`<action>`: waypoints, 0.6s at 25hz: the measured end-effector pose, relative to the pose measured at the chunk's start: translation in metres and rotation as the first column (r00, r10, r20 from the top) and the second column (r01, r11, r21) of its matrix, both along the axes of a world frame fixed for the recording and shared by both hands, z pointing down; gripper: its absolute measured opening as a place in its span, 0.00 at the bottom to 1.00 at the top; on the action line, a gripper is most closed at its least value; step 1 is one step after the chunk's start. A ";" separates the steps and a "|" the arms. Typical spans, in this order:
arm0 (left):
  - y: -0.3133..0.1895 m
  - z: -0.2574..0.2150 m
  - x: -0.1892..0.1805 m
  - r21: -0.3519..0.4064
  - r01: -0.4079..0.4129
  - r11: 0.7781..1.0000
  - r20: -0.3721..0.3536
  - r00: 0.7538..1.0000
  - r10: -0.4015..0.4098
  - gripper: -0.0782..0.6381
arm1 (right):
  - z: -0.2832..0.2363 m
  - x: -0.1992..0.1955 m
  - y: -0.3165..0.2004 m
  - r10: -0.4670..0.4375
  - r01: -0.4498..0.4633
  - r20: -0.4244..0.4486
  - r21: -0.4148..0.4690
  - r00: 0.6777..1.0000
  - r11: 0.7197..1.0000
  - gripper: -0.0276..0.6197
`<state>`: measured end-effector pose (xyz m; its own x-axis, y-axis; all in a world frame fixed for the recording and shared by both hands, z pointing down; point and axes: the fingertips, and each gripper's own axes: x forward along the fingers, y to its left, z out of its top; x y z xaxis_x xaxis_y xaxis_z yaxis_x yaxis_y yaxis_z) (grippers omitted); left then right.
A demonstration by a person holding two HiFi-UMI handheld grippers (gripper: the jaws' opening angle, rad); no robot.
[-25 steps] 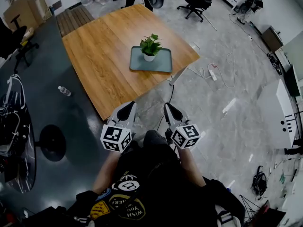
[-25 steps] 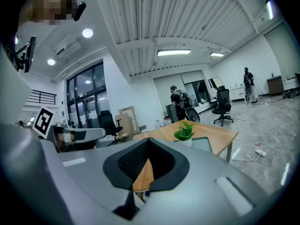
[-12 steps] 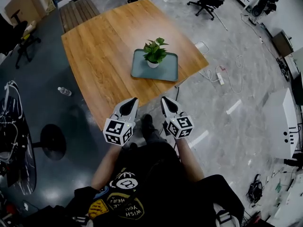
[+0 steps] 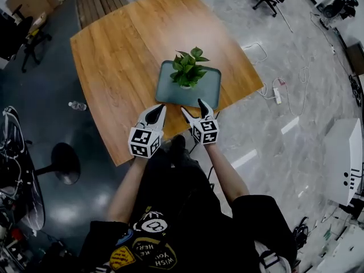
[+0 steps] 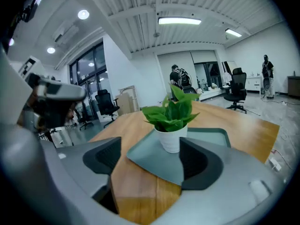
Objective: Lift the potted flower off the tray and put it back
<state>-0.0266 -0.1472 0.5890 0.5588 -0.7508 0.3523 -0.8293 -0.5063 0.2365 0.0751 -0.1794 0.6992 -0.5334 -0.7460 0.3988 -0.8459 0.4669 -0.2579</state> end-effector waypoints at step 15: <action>0.000 0.053 -0.054 -0.191 0.055 0.980 0.023 0.998 -0.052 0.11 | 0.086 -0.025 -0.159 0.069 -0.063 -0.083 0.074 0.994 0.995 0.89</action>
<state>-0.0807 -0.1469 0.6417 0.5121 -0.6971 0.5018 -0.8588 -0.4077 0.3101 0.0497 -0.3382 0.7849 -0.4484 -0.8066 0.3853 -0.8929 0.4242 -0.1511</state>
